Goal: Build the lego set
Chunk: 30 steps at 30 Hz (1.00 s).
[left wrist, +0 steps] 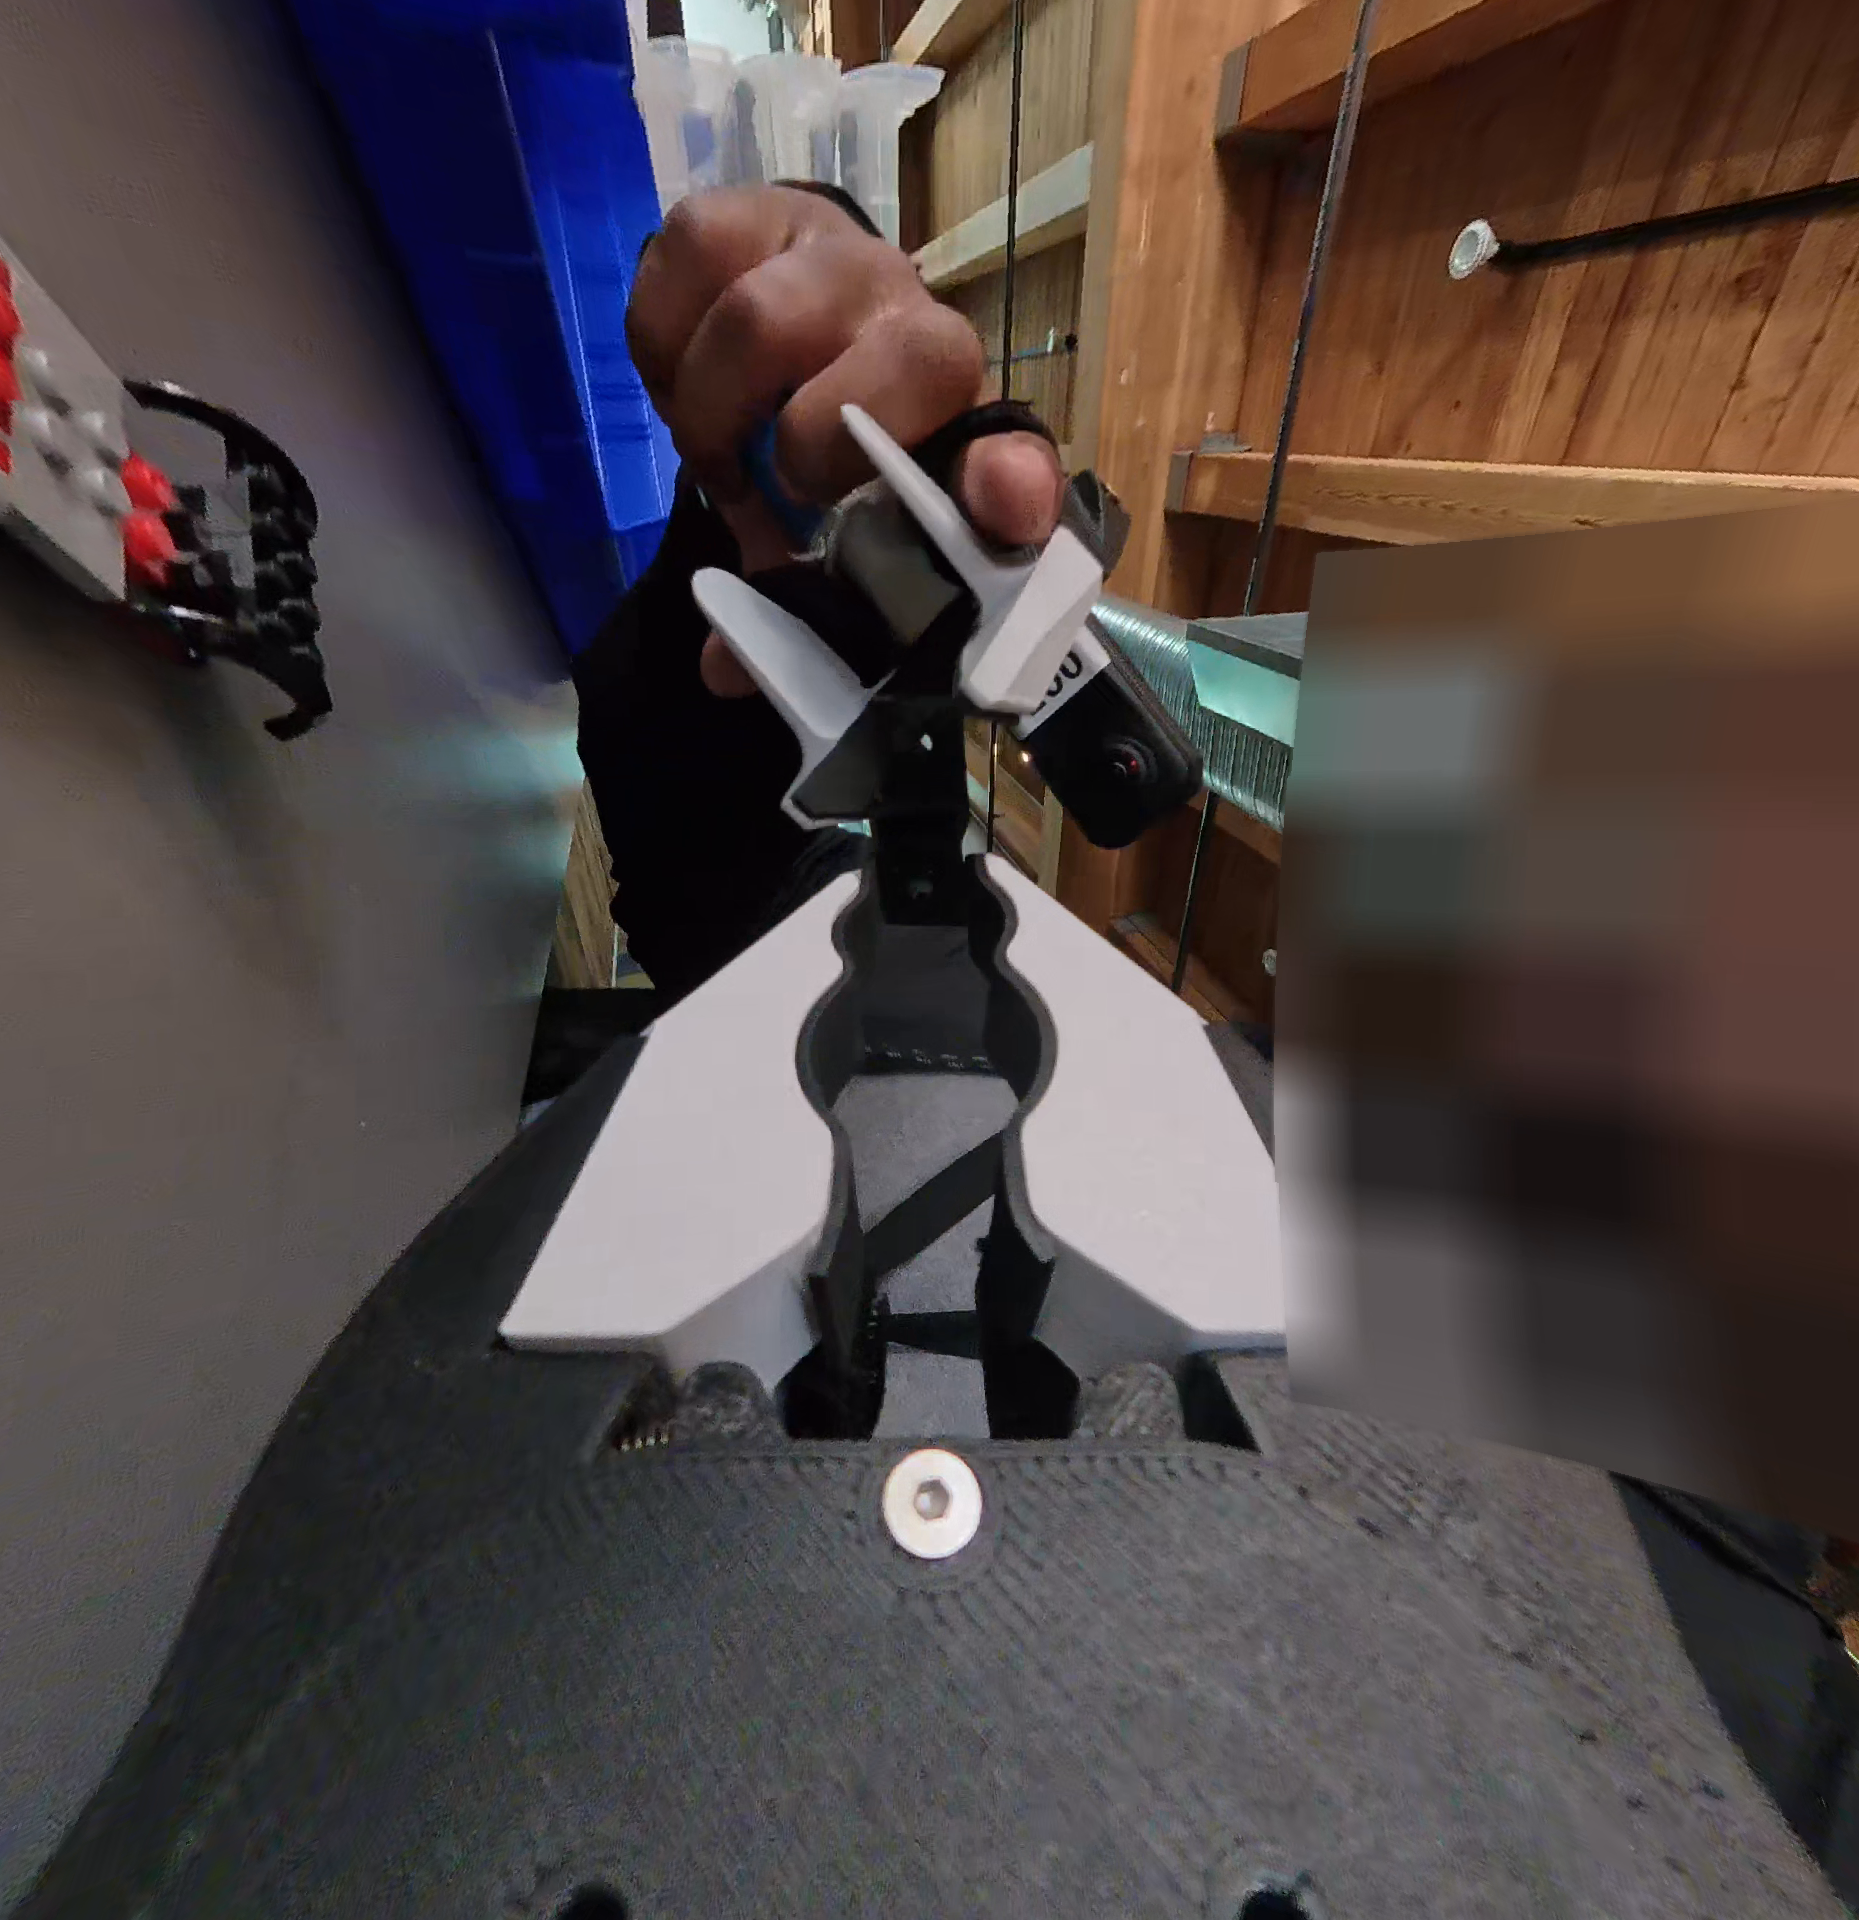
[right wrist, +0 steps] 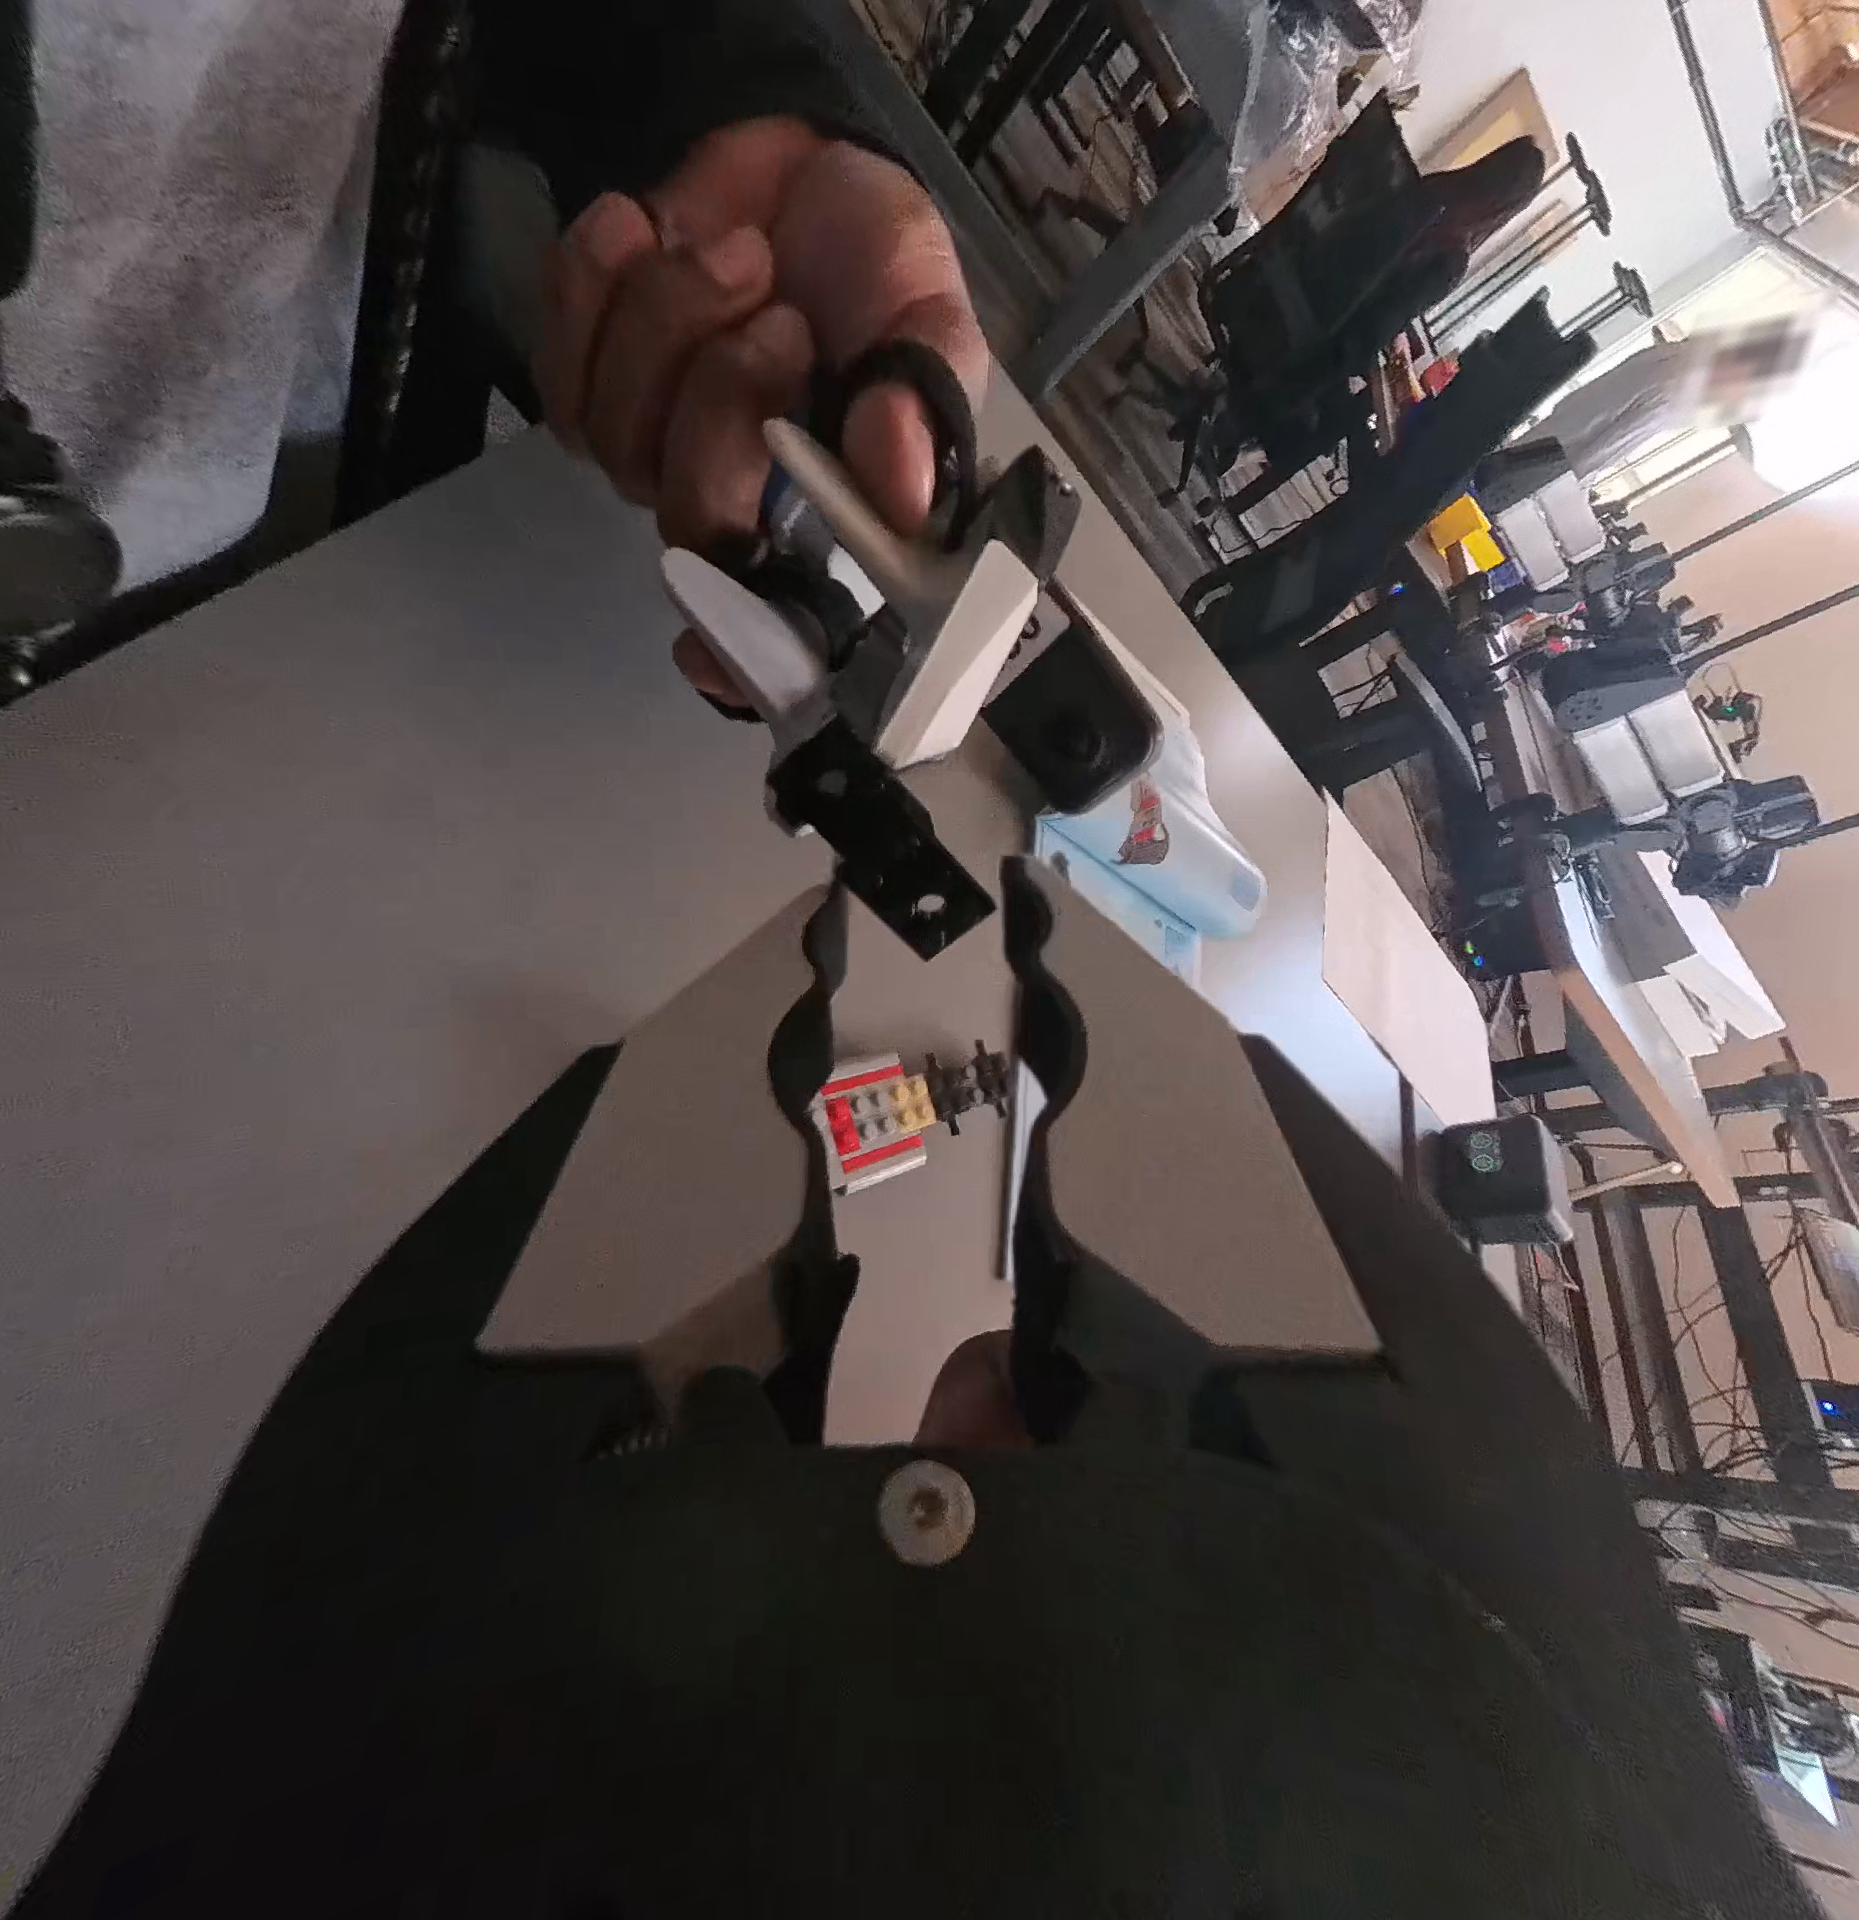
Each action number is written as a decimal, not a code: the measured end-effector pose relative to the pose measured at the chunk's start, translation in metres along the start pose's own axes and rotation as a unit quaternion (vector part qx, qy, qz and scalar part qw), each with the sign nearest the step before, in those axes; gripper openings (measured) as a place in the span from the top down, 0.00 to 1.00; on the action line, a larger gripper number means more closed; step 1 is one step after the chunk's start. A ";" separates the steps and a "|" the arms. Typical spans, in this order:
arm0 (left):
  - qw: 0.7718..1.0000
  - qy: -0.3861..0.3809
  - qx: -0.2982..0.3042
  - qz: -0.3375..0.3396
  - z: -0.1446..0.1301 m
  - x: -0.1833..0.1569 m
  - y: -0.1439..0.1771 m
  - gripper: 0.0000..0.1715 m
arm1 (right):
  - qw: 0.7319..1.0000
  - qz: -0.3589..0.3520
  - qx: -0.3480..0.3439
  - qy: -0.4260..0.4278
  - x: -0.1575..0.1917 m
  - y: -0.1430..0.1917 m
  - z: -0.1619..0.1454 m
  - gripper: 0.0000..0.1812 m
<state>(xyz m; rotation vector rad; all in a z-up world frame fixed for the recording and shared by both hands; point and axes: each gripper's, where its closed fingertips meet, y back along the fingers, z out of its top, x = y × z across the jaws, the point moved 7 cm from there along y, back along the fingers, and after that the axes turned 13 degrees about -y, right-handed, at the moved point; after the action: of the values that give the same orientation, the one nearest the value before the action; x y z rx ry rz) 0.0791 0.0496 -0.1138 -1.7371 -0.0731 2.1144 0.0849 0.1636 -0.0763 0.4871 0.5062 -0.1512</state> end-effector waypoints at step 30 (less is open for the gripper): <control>0.690 -0.586 0.316 0.286 0.051 0.028 -0.008 0.81 | 0.859 -0.104 0.201 -0.459 0.012 -0.003 -0.054 0.90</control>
<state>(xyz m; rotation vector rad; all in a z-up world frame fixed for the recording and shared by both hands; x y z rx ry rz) 0.0286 0.0770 -0.1258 0.2068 0.8285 2.8079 0.0717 0.1872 -0.1248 0.6987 -0.4351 -0.6706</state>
